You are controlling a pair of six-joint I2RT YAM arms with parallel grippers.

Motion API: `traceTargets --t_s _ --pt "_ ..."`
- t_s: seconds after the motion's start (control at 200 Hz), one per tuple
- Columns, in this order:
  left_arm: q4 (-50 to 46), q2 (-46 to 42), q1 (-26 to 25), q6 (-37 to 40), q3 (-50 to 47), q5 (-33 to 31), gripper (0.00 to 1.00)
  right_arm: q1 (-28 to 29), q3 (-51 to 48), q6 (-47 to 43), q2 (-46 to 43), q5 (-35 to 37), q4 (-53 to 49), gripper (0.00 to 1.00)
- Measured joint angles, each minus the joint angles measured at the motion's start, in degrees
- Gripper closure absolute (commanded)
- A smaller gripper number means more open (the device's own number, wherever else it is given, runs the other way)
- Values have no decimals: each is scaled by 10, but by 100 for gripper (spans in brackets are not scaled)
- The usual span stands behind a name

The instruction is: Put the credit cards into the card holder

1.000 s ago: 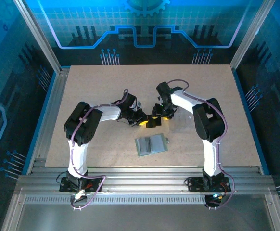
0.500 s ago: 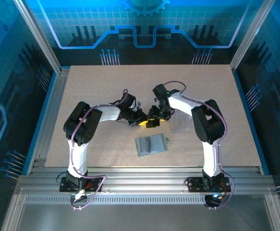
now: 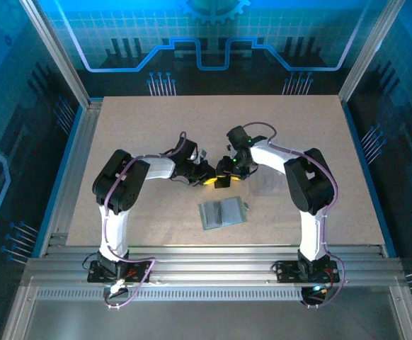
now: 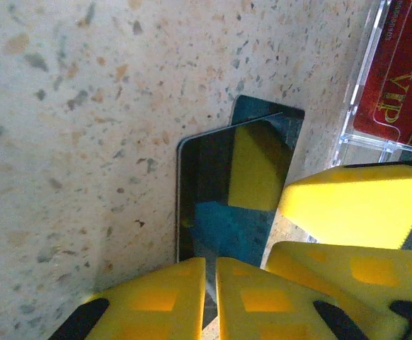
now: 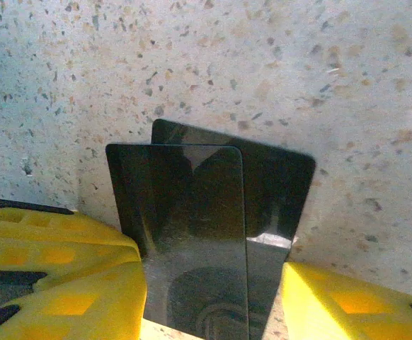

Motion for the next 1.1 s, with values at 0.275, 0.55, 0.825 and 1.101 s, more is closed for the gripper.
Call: traceTargets --t_s 0.275,0.55,0.825,1.101 --pt "32 0 5 -1 -16 15 85 -6 -17 23 -3 -36 27 49" --pt "58 -1 8 -5 -28 26 85 -9 -46 53 -14 -64 71 53" --pt "90 -3 10 -16 -43 34 85 -16 -72 88 -18 -103 117 56" --pt "115 -3 14 -34 -55 41 85 -20 -104 123 -28 -124 168 55"
